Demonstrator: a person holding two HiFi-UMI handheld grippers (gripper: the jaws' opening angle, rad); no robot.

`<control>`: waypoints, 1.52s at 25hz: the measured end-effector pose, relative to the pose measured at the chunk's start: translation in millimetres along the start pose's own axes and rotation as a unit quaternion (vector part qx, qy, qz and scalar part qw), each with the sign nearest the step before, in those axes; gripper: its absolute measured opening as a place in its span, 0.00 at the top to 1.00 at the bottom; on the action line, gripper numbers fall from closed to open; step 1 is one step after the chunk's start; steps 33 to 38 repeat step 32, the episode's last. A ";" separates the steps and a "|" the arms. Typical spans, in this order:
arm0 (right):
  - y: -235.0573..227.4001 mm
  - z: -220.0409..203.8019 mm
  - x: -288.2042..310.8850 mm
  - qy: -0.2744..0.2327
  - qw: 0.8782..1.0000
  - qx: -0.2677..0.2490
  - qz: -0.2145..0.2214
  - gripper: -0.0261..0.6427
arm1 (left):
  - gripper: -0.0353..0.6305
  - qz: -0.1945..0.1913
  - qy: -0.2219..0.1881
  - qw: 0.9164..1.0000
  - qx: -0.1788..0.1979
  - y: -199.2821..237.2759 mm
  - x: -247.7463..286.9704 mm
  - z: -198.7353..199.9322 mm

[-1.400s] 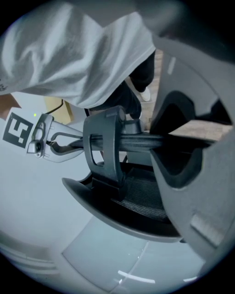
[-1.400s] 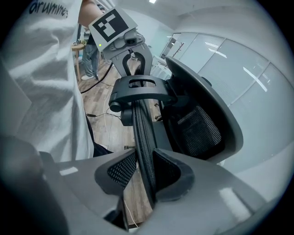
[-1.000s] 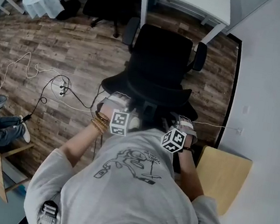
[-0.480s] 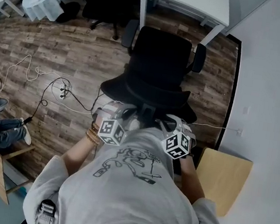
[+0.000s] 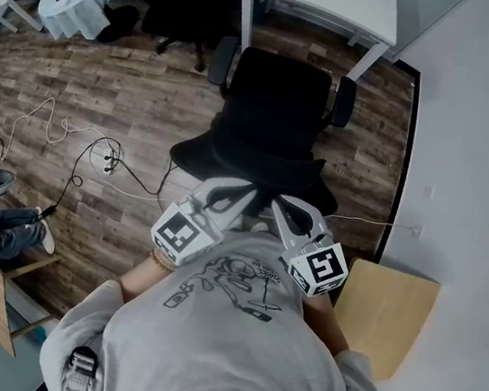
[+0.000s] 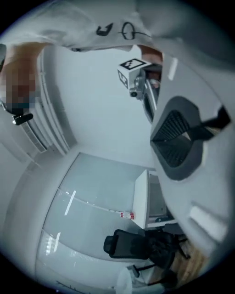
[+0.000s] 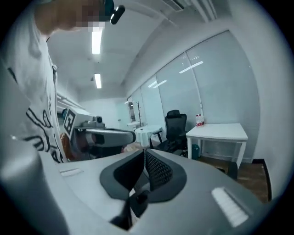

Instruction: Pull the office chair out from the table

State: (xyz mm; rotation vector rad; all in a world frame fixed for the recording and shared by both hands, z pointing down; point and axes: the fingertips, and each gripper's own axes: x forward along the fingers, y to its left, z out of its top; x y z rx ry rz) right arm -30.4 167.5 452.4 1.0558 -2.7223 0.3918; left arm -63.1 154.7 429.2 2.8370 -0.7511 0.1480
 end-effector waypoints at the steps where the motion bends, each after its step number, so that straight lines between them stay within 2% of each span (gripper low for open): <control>1: 4.3 9.4 -2.7 -0.014 1.000 0.006 0.002 0.93 | 0.94 -0.001 -0.013 1.000 -0.006 -4.4 0.6 6.4; 4: 16.0 34.5 -11.9 -0.050 0.999 0.012 0.003 0.94 | 0.94 -0.003 -0.037 0.999 -0.022 -16.1 0.5 20.1; 9: 21.5 58.1 -26.8 -0.091 0.996 -0.007 -0.013 0.95 | 0.94 -0.010 -0.048 0.998 -0.026 -29.9 -0.9 30.1; 15: 21.6 56.4 -31.7 -0.091 0.996 -0.003 -0.025 0.95 | 0.94 -0.004 -0.052 0.999 -0.017 -32.5 -4.6 34.0; 38: 31.8 59.7 -22.8 -0.090 0.996 -0.015 -0.013 0.95 | 0.94 0.004 -0.048 0.999 -0.007 -27.5 -14.6 31.0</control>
